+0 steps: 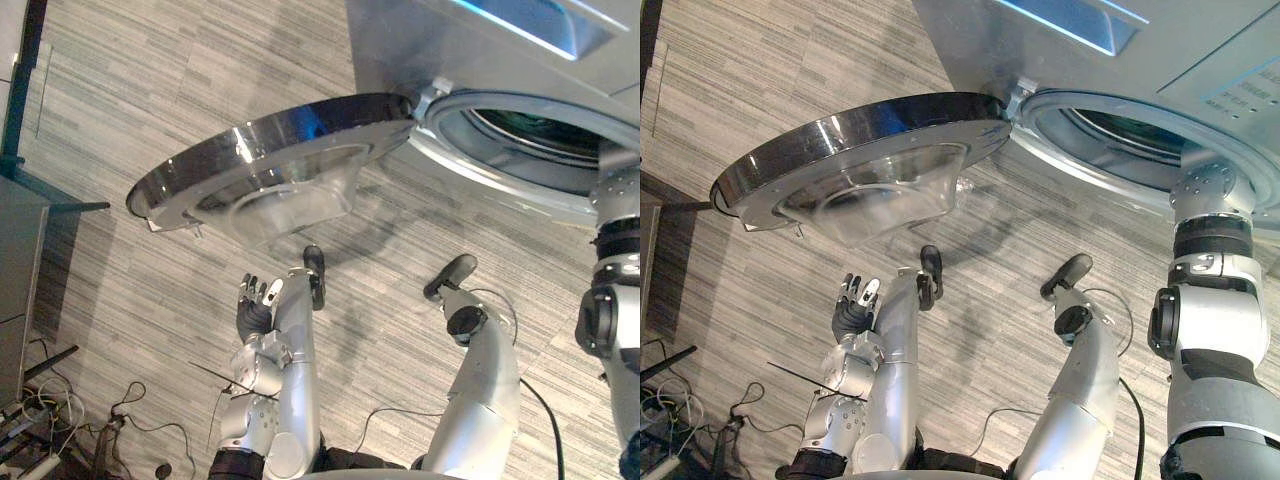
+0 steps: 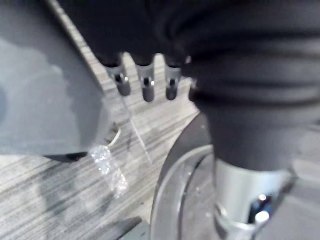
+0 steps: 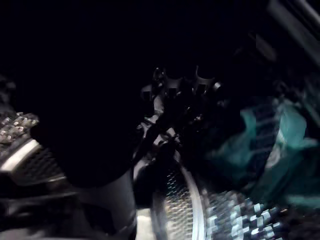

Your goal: Pick up the laundry basket with both hands and put the clothes into the washing machine.

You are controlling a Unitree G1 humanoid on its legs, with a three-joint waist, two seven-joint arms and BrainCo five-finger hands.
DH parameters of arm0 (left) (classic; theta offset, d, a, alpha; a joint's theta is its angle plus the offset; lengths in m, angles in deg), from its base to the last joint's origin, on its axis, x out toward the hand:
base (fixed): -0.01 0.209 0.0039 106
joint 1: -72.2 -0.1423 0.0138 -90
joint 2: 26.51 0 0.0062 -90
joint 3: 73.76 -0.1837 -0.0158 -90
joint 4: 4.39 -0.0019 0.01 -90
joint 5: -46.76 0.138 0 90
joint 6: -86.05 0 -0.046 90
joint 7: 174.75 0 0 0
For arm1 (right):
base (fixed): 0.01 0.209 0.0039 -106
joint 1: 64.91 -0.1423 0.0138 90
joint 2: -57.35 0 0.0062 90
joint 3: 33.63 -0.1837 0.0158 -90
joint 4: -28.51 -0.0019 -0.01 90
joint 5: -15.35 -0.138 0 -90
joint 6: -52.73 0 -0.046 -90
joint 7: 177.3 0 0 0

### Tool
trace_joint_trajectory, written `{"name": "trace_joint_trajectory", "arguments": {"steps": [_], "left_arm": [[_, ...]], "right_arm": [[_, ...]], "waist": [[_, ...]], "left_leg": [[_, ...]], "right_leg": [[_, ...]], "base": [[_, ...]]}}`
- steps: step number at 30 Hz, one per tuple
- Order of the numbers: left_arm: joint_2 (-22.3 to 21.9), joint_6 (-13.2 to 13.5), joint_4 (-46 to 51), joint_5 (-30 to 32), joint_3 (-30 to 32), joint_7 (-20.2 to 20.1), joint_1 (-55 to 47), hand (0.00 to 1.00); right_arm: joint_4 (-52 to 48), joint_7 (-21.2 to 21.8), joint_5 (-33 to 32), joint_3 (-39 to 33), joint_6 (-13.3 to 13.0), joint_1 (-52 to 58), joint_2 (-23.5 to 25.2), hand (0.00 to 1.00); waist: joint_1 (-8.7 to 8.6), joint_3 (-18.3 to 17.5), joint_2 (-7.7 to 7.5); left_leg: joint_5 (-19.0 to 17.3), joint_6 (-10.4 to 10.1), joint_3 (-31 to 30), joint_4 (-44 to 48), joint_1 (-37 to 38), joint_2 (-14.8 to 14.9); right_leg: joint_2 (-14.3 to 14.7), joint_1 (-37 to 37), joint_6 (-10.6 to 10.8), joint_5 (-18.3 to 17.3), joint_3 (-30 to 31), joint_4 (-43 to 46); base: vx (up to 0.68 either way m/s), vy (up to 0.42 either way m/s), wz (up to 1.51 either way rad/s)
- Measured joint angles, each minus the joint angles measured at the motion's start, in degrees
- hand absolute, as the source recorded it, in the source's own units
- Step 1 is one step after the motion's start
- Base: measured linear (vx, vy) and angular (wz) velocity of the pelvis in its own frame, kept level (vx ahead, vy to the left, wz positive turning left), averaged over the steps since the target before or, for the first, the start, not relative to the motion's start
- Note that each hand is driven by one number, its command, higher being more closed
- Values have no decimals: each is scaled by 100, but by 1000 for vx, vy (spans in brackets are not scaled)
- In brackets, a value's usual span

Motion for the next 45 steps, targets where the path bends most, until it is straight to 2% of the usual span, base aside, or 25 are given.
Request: {"name": "trace_joint_trajectory", "arguments": {"steps": [2, 6, 9, 11, 13, 14, 19, 22, 23, 26, 27, 29, 30, 32, 34, 35, 36, 37, 38, 39, 40, 41, 43, 44, 45], "left_arm": [[2, 0, -124, 10, 6, -9, -27, 0], [46, -5, -359, 12, 45, -8, -33, 0], [73, -7, -577, 55, 294, -15, -85, 0], [233, -67, -777, 75, 508, -55, -181, 0], [336, -113, -861, 161, 518, -119, -209, 0], [385, -211, -897, 185, 549, -143, -238, 0], [453, -286, -902, 346, 746, -272, -296, 0], [453, -396, -908, 408, 993, -358, -548, 0], [491, -453, -929, 522, 1086, -417, -779, 0], [362, -503, -960, 672, 1098, -544, -906, 0], [282, -529, -968, 740, 1104, -607, -891, 0], [140, -603, -986, 828, 1103, -630, -916, 0], [19, -616, -990, 838, 1098, -629, -949, 0], [-28, -634, -986, 843, 1061, -629, -982, 0], [-34, -625, -976, 843, 1094, -628, -986, 0], [-35, -617, -967, 840, 1107, -624, -1003, 0], [-35, -616, -966, 839, 1102, -624, -1015, 0], [-34, -616, -952, 838, 1092, -626, -1078, 0], [-32, -616, -930, 840, 1089, -627, -1136, 0], [-37, -617, -852, 840, 1052, -635, -1280, 0], [-35, -628, -797, 841, 978, -652, -1396, 0], [-30, -642, -683, 846, 876, -703, -1533, 0], [-70, -640, -585, 853, 857, -763, -1630, 0], [-86, -633, -505, 854, 905, -756, -1763, 0], [-92, -637, -506, 854, 919, -753, -1807, 0]], "right_arm": [[2, 124, 257, 25, 153, 391, 21, 0], [-294, 292, 639, -89, 162, 1116, 225, 0], [-958, 352, 839, -506, 106, 2188, 1044, 0], [-1567, 472, 1077, -678, 44, 3303, 1886, 0], [-1916, 572, 1226, -686, 40, 3887, 2307, 0], [-2078, 589, 1288, -744, 32, 4380, 2683, 0], [-2477, 714, 1325, -1083, 41, 5860, 3367, 0], [-2984, 878, 1452, -1122, 57, 6657, 3775, 0], [-3034, 982, 1507, -1224, 70, 7119, 3985, 0], [-3036, 989, 1755, -1434, 106, 7433, 4169, 0], [-3083, 991, 1854, -1454, 143, 7420, 4176, 0], [-3169, 990, 1946, -1506, 191, 7421, 4181, 0], [-3280, 984, 1948, -1563, 215, 7422, 4200, 0], [-3333, 976, 1950, -1561, 215, 7368, 4224, 0], [-3475, 963, 1950, -1558, 215, 7386, 4367, 0], [-3537, 960, 2028, -1496, 223, 7378, 4366, 0], [-3546, 955, 2074, -1476, 224, 7382, 4365, 0], [-3602, 934, 2125, -1422, 233, 7403, 4362, 0], [-3706, 930, 2129, -1395, 248, 7442, 4359, 0], [-3953, 927, 2166, -1342, 254, 7502, 4375, 0], [-4156, 908, 2241, -1303, 251, 7539, 4388, 0], [-4326, 832, 2305, -1310, 230, 7571, 4353, 0], [-4407, 815, 2303, -1306, 200, 7542, 4347, 0], [-4404, 816, 2292, -1163, 207, 7481, 4392, 0], [-4405, 820, 2282, -1041, 209, 7502, 4388, 0]], "waist": [[20, -1, -2], [6, -3, -18], [-207, -16, -311], [-405, -74, -702], [-487, -96, -846], [-576, -100, -899], [-724, -94, -947], [-866, -155, -1105], [-993, -384, -1174], [-1084, -966, -1134], [-1091, -1050, -1086], [-1109, -1219, -978], [-1117, -1335, -890], [-1147, -1429, -808], [-1143, -1552, -747], [-1106, -1583, -711], [-1070, -1585, -717], [-1052, -1591, -734], [-1055, -1594, -734], [-1039, -1597, -713], [-1021, -1601, -716], [-976, -1662, -614], [-899, -1746, -470], [-867, -1785, -409], [-838, -1800, -430]], "left_leg": [[2, -3, 52, -135, 263, -5], [5, 1, 111, -324, 592, -38], [5, 1, 199, -555, 1104, -122], [5, 2, 349, -818, 1571, -132], [4, 2, 455, -997, 1846, -146], [3, 1, 536, -1103, 2144, -168], [-11, -12, 934, -1661, 3180, -231], [145, -79, 1320, -2429, 4071, -211], [235, -229, 1412, -2852, 4546, -310], [598, -356, 1690, -3674, 5152, -309], [684, -394, 1794, -3874, 5437, -294], [709, -430, 1868, -3992, 5658, -261], [718, -445, 1913, -4052, 5817, -230], [719, -447, 1973, -4029, 6045, -130], [720, -446, 1995, -3786, 6183, 93], [764, -346, 1980, -3283, 6129, 341], [830, -187, 1976, -2999, 6072, 434], [1060, 403, 1981, -2319, 5862, 643], [1249, 706, 1984, -1955, 5722, 756], [1674, 1137, 1980, -1376, 5448, 959], [1670, 971, 1949, -974, 5274, 1006], [1453, 655, 1920, -560, 5021, 825], [1171, 318, 1804, -444, 4765, 419], [958, 379, 1864, -782, 4753, 13], [885, 473, 1863, -964, 4909, -36]], "right_leg": [[62, 290, 51, 63, -15, -223], [91, 665, 130, 135, -76, -485], [92, 1105, 164, 156, -72, -695], [146, 1456, 194, 174, -14, -899], [165, 1647, 231, 197, 9, -1041], [172, 1876, 260, 214, 35, -1142], [265, 2587, 380, 302, 269, -1717], [398, 3102, 350, 330, 310, -2246], [408, 3373, 408, 472, 307, -2370], [600, 3535, 405, 455, 396, -2544], [663, 3625, 411, 397, 481, -2516], [698, 3665, 375, 286, 510, -2391], [714, 3697, 375, 170, 536, -2251], [767, 3812, 365, -71, 588, -2022], [914, 3989, 317, -349, 581, -1857], [1087, 4158, 229, -492, 579, -1889], [1145, 4245, 224, -563, 583, -1918], [1258, 4462, 160, -621, 576, -2038], [1304, 4582, 132, -639, 560, -2111], [1380, 4795, 71, -677, 540, -2242], [1390, 4874, 11, -716, 569, -2295], [1432, 4899, -40, -744, 613, -2329], [1532, 4902, -76, -727, 640, -2447], [1627, 4955, -97, -713, 688, -2533], [1653, 4996, -101, -706, 729, -2575]], "base": [[-59, -12, 5], [11, 14, 9], [84, 25, 8], [86, 12, -8], [66, -1, -8], [48, 1, -7], [-4, 21, -24], [62, -41, -47], [205, -111, -46], [269, -97, -32], [231, -65, -39], [175, -49, -30], [170, -66, -26], [110, -86, -15], [55, -149, -10], [36, -193, -20], [39, -266, -22], [37, -211, -13], [69, -279, -8], [104, -230, -6], [136, -203, -12], [120, -95, -17], [125, -29, -25], [143, -14, -30], [162, -40, -34]]}}
